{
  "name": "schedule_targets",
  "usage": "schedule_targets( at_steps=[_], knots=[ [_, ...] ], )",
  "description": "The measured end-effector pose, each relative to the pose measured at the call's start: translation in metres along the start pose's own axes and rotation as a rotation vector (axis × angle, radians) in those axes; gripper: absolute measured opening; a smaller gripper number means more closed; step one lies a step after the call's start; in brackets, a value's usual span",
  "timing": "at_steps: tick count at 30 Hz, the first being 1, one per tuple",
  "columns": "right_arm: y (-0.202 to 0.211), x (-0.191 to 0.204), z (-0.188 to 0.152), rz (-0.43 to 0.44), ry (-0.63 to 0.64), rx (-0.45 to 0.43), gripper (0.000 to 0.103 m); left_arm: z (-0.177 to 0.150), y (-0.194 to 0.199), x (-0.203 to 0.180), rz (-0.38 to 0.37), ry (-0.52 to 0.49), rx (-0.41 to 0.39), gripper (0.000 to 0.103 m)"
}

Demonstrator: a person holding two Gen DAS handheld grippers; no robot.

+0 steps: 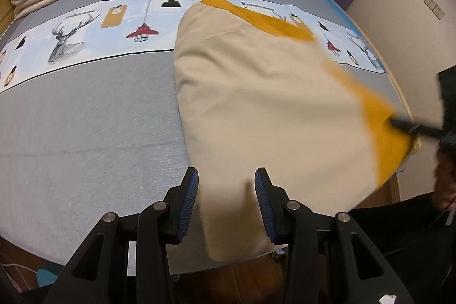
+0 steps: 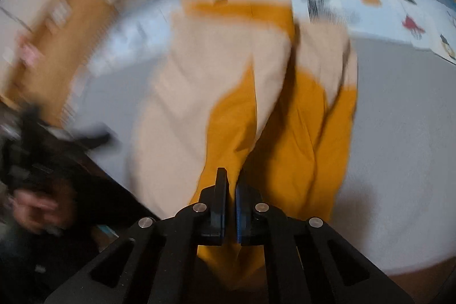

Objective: Fold large clothes

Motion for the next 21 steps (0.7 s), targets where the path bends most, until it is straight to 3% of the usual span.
schedule_targets(
  at_steps=[2,4,10,13,15,19,21],
  knots=[
    [0.032,-0.004,0.001,0.015,0.015,-0.100,0.005,0.000,-0.002,-0.004,-0.011,-0.011,0.003,0.037],
    [0.039,-0.016,-0.007,-0.023,-0.004,-0.099,0.005,0.000,-0.007,-0.011,-0.014,-0.026,0.017,0.038],
    [0.012,-0.057,-0.046,-0.219,-0.008,0.104,0.004,-0.002,-0.028,-0.030,-0.053,-0.063,0.089,0.040],
    [-0.006,-0.080,-0.064,-0.285,-0.026,0.220,0.004,-0.014,-0.053,-0.034,0.017,-0.121,0.186,0.049],
    [-0.020,-0.089,-0.070,-0.340,-0.017,0.281,0.003,-0.019,-0.064,-0.032,0.050,-0.127,0.230,0.049],
    [-0.038,-0.110,-0.081,-0.460,-0.008,0.372,0.000,-0.015,-0.052,-0.034,-0.014,-0.114,0.201,0.043],
    [-0.038,-0.118,-0.084,-0.459,-0.013,0.377,0.000,-0.016,-0.050,-0.034,-0.019,-0.138,0.204,0.043]
  ],
)
Point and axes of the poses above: each gripper's, at about its wrist camera, not at the fingertips, and y roughly against the way its jaws point, x to its left, z to its top, the point moved 3 cm from there along -y, roughly the way its jaws point, and after that the axes turned 3 degrees about -z, right-handed, at the moved point
